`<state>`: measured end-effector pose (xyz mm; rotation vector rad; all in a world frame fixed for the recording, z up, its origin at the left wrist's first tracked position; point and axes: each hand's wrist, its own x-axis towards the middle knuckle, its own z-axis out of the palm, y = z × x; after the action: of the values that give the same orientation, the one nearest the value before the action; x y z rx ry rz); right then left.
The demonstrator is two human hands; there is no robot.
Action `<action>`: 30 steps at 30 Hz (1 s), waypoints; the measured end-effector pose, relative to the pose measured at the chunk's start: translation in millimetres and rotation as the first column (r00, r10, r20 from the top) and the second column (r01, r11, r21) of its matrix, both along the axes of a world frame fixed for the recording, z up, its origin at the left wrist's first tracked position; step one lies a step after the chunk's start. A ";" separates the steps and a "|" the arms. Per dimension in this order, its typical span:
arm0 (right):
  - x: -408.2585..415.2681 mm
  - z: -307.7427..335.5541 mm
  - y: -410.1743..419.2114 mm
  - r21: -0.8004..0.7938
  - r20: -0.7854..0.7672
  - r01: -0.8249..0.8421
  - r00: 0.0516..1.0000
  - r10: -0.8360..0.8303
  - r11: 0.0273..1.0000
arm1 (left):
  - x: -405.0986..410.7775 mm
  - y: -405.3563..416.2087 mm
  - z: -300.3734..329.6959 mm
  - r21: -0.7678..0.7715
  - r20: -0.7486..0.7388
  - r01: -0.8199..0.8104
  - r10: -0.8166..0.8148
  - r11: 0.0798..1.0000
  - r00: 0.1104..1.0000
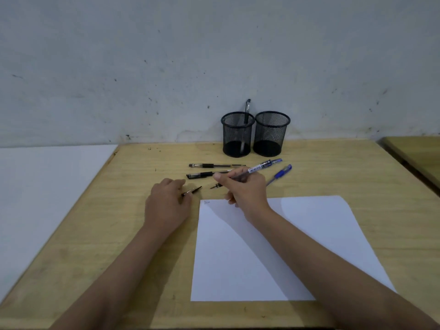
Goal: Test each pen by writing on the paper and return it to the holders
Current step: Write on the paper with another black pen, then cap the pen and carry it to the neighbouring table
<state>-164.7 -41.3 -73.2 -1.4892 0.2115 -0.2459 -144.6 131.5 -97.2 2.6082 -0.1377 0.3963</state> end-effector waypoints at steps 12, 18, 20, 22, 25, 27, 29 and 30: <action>-11.9 20.0 -18.2 -0.069 0.146 0.077 0.987 -0.066 0.995 | -15.4 -28.6 39.4 -0.524 -0.029 0.124 -0.163 0.843 0.986; -23.4 31.7 -24.9 -0.070 0.253 0.052 0.967 -0.032 0.996 | -28.4 -46.5 58.4 -0.578 0.064 0.238 -0.248 0.781 0.967; -25.5 36.6 -29.0 0.007 0.271 0.072 0.960 -0.071 0.997 | -32.9 -51.8 64.2 -0.591 0.090 0.258 -0.255 0.764 0.963; -25.9 41.1 -35.5 0.049 0.276 0.117 0.953 -0.126 0.992 | -36.0 -55.2 67.9 -0.609 0.108 0.267 -0.255 0.747 0.961; -27.6 44.4 -42.4 0.032 0.287 0.159 0.944 -0.162 0.987 | -38.0 -58.2 70.2 -0.617 0.123 0.278 -0.258 0.736 0.958; -29.6 46.7 -44.3 0.038 0.292 0.164 0.942 -0.168 0.986 | -39.9 -60.4 71.7 -0.614 0.137 0.289 -0.262 0.734 0.955; -31.4 49.3 -46.1 0.053 0.293 0.167 0.940 -0.175 0.985 | -42.7 -62.2 73.2 -0.612 0.149 0.297 -0.262 0.733 0.953; -32.2 50.4 -46.9 0.053 0.292 0.169 0.940 -0.177 0.984 | -44.0 -62.8 74.0 -0.610 0.156 0.302 -0.263 0.733 0.952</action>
<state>-196.9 -88.2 -22.8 -1.3883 0.1031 -0.6016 -188.7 68.7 -23.2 1.8691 -0.3554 0.3349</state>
